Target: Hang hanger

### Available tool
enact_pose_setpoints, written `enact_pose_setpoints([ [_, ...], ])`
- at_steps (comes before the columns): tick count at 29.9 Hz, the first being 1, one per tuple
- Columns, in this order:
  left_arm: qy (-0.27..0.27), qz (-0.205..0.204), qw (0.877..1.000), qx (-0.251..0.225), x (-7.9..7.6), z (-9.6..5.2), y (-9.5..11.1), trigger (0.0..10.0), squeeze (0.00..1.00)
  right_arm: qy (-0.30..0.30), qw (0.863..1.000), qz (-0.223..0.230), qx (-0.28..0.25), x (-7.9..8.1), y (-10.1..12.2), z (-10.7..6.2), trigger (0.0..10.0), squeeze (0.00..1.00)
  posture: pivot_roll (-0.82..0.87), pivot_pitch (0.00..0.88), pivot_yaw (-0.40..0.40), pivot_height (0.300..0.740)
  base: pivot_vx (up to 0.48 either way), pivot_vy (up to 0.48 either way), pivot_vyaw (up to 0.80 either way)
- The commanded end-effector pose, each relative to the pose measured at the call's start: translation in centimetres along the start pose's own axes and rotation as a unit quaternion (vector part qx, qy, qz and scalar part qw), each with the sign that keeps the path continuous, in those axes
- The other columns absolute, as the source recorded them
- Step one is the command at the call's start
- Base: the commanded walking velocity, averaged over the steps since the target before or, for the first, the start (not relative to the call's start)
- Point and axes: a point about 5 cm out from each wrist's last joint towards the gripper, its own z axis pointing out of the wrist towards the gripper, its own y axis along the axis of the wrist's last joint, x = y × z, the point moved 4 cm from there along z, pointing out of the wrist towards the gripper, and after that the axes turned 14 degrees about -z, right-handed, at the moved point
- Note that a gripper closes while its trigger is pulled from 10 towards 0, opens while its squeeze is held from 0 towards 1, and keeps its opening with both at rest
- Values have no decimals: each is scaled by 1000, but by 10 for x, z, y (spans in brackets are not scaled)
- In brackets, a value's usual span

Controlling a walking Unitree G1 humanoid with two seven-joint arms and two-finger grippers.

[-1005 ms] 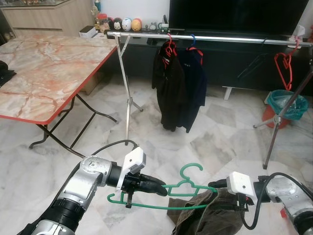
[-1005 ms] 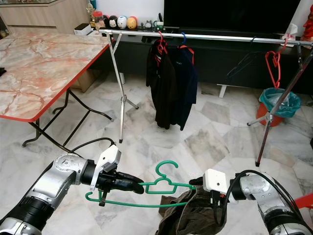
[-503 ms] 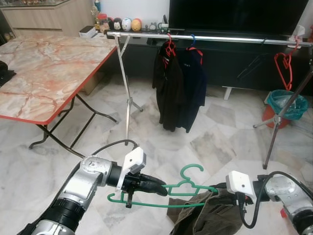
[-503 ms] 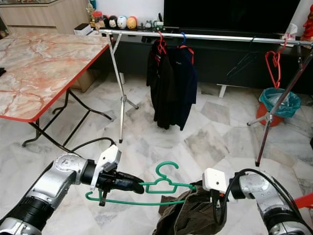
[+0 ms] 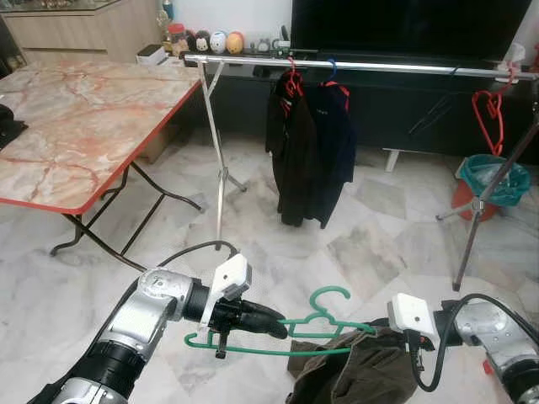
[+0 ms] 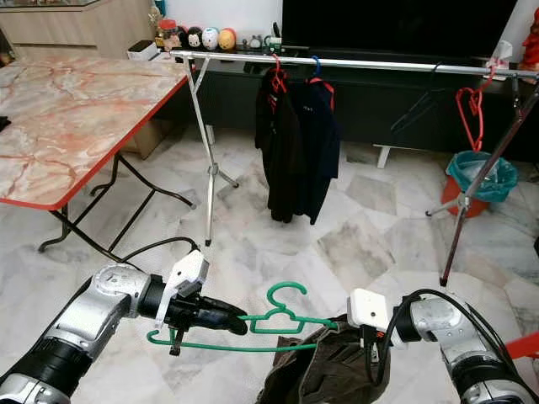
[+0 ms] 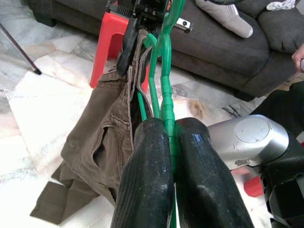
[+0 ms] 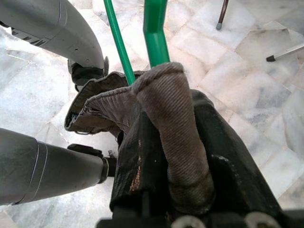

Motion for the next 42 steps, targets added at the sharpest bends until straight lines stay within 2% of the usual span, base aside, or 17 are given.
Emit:
enact_pose_setpoints([
  [1,-15,21,1000,-4,-5,5,5,10000,0,-6,1000,-20,-13,-11,10,2,0,0,85,0,-6,740,0,0,0],
  [3,-14,21,1000,-4,-5,6,5,10000,0,-5,1000,-21,-12,-10,10,2,0,0,86,0,-7,740,0,0,0],
  [4,-13,21,1000,-5,-4,6,5,10000,0,-7,1000,-24,-9,-10,10,3,3804,0,86,0,-7,740,0,0,0],
  [5,-13,21,1000,-5,-4,6,5,10000,0,-9,1000,-25,-8,-11,10,3,3804,0,86,0,-7,740,0,0,0],
  [7,-12,21,1000,-4,-4,6,5,10000,0,-17,999,-27,-4,-12,9,4,10000,0,86,0,-7,740,0,0,0],
  [13,-13,20,1000,-1,-4,6,3,10000,0,-25,999,-22,-4,-15,9,5,10000,0,86,0,-6,740,0,0,0],
  [14,-13,20,1000,0,-4,6,3,10000,0,-26,999,-21,-6,-15,10,5,3765,0,86,0,-6,740,0,0,0],
  [15,-13,20,1000,0,-4,7,2,10000,0,-26,999,-21,-7,-15,10,5,3765,0,86,0,-6,740,0,0,0],
  [16,-13,20,1000,0,-4,7,2,10000,0,-24,999,-18,-10,-15,10,5,0,0,85,0,-6,740,0,0,0],
  [23,-14,20,1000,0,-5,8,2,10000,0,-28,999,-16,-7,-16,10,4,745,0,85,0,-6,740,0,0,0],
  [27,-14,21,1000,-2,-5,8,2,10000,0,-29,999,-22,-5,-17,11,5,7412,0,83,0,-7,740,0,0,0],
  [28,-14,21,1000,-2,-5,8,3,10000,0,-28,999,-22,-5,-17,11,5,7922,0,84,0,-8,740,0,0,0],
  [29,-14,21,1000,-3,-5,8,3,10000,0,-27,999,-21,-5,-17,11,5,7922,0,84,0,-8,740,0,0,0],
  [30,-14,21,1000,-3,-5,8,3,10000,0,-25,999,-19,-6,-17,11,5,7333,294,84,0,-8,740,0,0,0],
  [31,-14,21,1000,-3,-5,8,3,10000,0,-25,999,-19,-6,-17,11,5,7333,294,84,0,-8,740,0,0,0],
  [32,-14,21,1000,-4,-5,8,3,10000,0,-23,1000,-16,-8,-17,11,5,7098,1000,84,0,-8,740,0,0,0],
  [42,6,32,999,8,2,9,2,10000,0,-31,999,-30,-15,-26,18,2,6118,1000,79,0,-10,740,0,0,0],
])
